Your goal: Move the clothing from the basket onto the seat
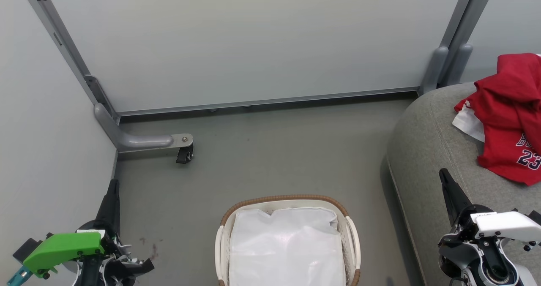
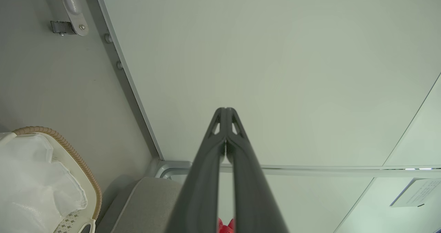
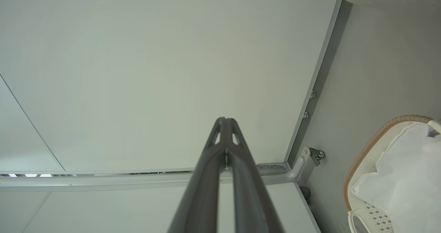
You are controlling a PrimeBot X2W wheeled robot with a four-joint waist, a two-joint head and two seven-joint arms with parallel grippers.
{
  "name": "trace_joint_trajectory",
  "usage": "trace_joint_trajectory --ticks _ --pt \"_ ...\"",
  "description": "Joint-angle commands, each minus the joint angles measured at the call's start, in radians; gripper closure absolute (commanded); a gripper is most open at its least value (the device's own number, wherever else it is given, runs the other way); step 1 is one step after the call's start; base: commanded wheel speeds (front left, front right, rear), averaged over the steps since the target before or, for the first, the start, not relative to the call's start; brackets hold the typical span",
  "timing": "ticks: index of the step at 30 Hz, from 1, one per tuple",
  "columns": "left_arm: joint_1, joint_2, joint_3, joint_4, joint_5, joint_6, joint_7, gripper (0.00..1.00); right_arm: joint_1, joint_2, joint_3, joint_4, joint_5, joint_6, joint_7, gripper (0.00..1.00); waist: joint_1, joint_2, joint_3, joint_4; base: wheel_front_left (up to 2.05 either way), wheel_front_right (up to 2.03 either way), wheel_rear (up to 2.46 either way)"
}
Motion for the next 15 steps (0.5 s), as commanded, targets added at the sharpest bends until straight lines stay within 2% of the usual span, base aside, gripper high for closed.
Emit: trace_joint_trajectory --ticks 1,15 --pt "-0.010 0.005 0.002 -0.002 -0.004 -0.006 0.004 1.00 0.011 -0.006 -0.002 -0.003 0.003 0.000 0.001 1.00 0.0000 0.0000 0.000 0.000 0.00 0.00 0.00" --pt "-0.010 0.005 0.002 -0.002 -0.004 -0.006 0.004 1.00 0.011 -0.006 -0.002 -0.003 0.003 0.000 0.001 1.00 0.0000 0.0000 0.000 0.000 0.00 0.00 0.00"
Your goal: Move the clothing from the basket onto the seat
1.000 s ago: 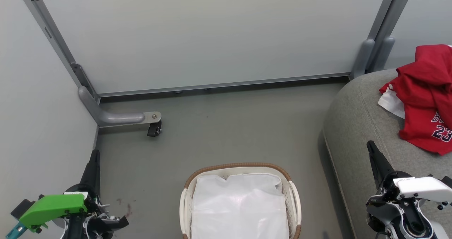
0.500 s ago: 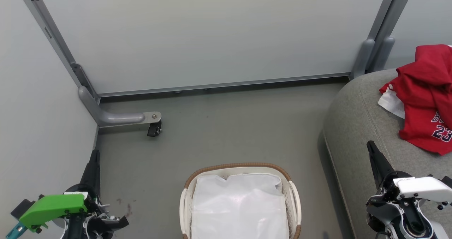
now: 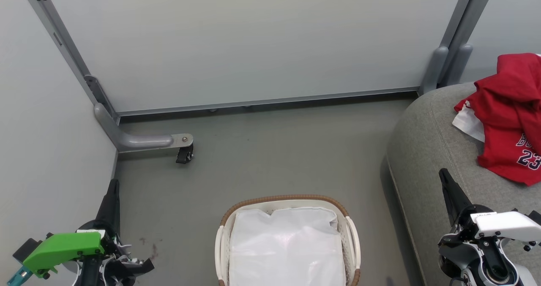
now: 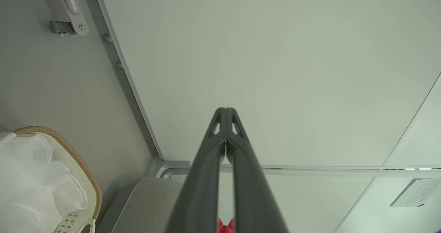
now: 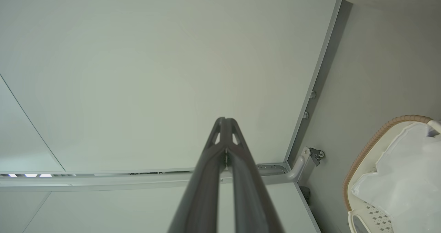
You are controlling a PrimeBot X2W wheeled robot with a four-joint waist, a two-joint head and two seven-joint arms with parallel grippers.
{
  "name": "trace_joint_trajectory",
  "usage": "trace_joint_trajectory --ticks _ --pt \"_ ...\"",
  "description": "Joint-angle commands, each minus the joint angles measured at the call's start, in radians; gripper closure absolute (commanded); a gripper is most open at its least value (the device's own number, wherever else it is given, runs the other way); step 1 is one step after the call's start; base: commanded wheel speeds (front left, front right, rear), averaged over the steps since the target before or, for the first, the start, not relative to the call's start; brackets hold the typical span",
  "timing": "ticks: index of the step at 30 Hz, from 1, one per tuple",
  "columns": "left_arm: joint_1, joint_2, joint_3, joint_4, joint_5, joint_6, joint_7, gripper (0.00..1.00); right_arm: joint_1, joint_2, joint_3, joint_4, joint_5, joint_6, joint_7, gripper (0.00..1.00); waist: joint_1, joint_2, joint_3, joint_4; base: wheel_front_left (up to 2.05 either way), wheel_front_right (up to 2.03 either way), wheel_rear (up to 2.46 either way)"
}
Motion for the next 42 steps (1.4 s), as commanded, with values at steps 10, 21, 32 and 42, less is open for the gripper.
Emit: trace_joint_trajectory --ticks 10,21,32,42 --pt "-0.010 0.005 0.002 -0.002 -0.003 -0.006 0.004 1.00 0.011 -0.006 -0.002 -0.003 0.003 0.000 0.001 1.00 0.0000 -0.0001 0.000 0.000 0.00 0.00 0.00" --pt "-0.010 0.005 0.002 -0.002 -0.004 -0.006 0.004 1.00 0.011 -0.006 -0.002 -0.003 0.003 0.000 0.001 1.00 0.0000 -0.0001 0.000 0.000 0.00 0.00 0.00" --pt "-0.010 0.005 0.002 -0.002 -0.004 -0.006 0.004 1.00 0.011 -0.006 -0.002 -0.003 0.003 0.000 0.001 1.00 0.0000 -0.0001 0.000 0.000 0.00 0.00 0.00" --pt "-0.010 0.005 0.002 -0.002 -0.004 -0.006 0.004 1.00 0.011 -0.006 -0.002 -0.003 0.003 0.000 0.001 1.00 0.0000 -0.0001 0.000 0.000 0.00 0.00 0.00"
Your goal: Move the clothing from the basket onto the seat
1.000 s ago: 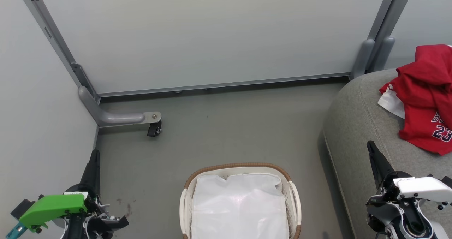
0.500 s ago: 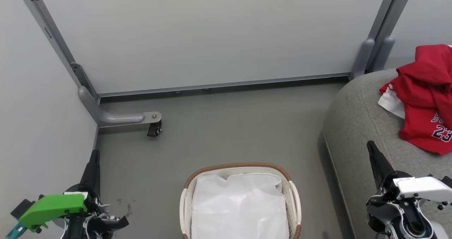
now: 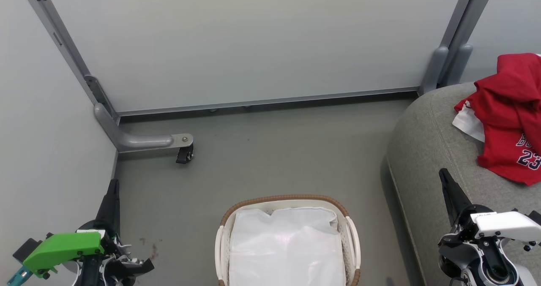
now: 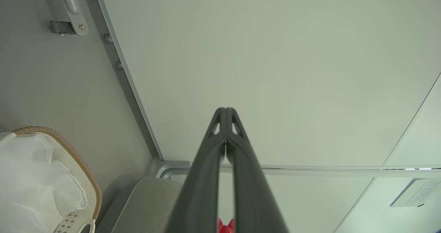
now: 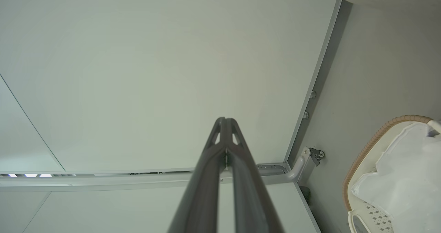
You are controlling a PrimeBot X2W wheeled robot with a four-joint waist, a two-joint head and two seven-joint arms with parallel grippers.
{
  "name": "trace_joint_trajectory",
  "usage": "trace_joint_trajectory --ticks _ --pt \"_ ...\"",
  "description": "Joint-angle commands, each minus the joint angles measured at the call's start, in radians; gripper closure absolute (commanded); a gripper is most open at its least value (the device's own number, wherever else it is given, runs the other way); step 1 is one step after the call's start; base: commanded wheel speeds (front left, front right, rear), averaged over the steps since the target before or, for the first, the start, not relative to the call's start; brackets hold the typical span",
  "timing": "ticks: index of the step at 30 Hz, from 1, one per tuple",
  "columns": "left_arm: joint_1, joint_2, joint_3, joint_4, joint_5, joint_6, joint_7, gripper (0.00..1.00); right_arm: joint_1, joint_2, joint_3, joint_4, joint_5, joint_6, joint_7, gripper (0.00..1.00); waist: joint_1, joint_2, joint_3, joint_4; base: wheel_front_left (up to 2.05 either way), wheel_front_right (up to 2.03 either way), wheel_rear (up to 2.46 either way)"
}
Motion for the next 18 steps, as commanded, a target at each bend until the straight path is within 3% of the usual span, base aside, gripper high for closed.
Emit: trace_joint_trajectory --ticks 1,18 --pt "-0.010 0.005 0.002 -0.002 -0.004 -0.006 0.004 1.00 0.011 -0.006 -0.002 -0.003 0.003 0.000 0.001 1.00 0.0000 0.0000 0.000 0.000 0.00 0.00 0.00" --pt "-0.010 0.005 0.002 -0.002 -0.004 -0.006 0.004 1.00 0.011 -0.006 -0.002 -0.003 0.003 0.000 0.001 1.00 0.0000 0.0000 0.000 0.000 0.00 0.00 0.00"
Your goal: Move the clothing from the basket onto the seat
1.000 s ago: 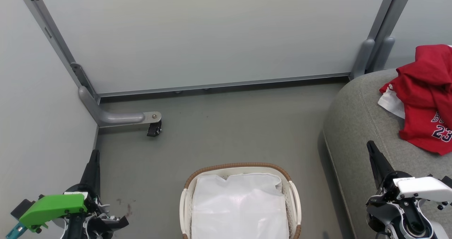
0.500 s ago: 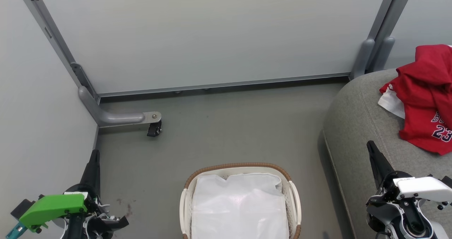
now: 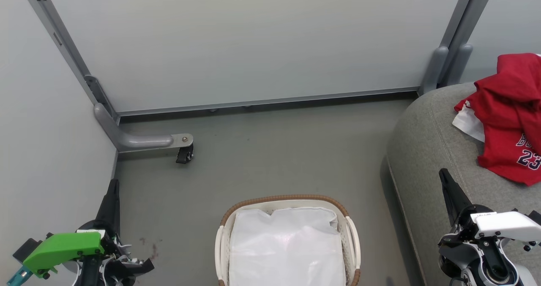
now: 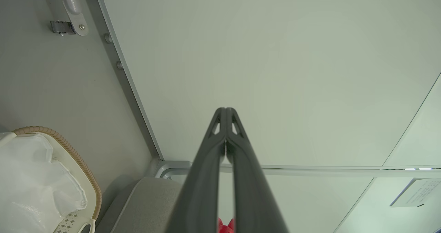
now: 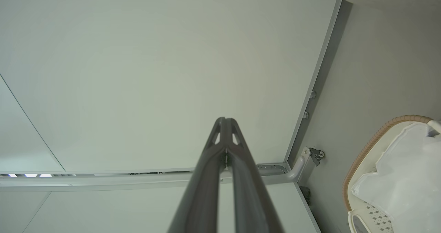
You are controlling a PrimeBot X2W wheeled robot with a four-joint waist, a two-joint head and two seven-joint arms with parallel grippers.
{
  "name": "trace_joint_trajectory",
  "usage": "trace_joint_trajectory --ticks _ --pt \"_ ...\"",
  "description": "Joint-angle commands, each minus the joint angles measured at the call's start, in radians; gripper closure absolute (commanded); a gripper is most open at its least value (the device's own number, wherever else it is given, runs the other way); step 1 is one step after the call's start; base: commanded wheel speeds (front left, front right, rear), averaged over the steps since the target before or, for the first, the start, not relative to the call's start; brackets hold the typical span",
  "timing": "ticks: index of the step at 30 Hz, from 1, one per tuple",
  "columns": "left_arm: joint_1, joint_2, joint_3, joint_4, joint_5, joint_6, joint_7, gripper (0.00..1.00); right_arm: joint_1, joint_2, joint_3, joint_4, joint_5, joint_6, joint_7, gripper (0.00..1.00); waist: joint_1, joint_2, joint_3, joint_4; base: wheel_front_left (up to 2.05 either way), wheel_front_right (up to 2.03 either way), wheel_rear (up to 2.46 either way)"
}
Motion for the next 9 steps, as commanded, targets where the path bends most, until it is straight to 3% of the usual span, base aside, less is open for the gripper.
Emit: trace_joint_trajectory --ticks 1,9 --pt "-0.010 0.005 0.002 -0.002 -0.004 -0.006 0.004 1.00 0.011 -0.006 -0.002 -0.003 0.003 0.000 0.001 1.00 0.0000 0.0000 0.000 0.000 0.00 0.00 0.00" --pt "-0.010 0.005 0.002 -0.002 -0.004 -0.006 0.004 1.00 0.011 -0.006 -0.002 -0.003 0.003 0.000 0.001 1.00 0.0000 0.0000 0.000 0.000 0.00 0.00 0.00"
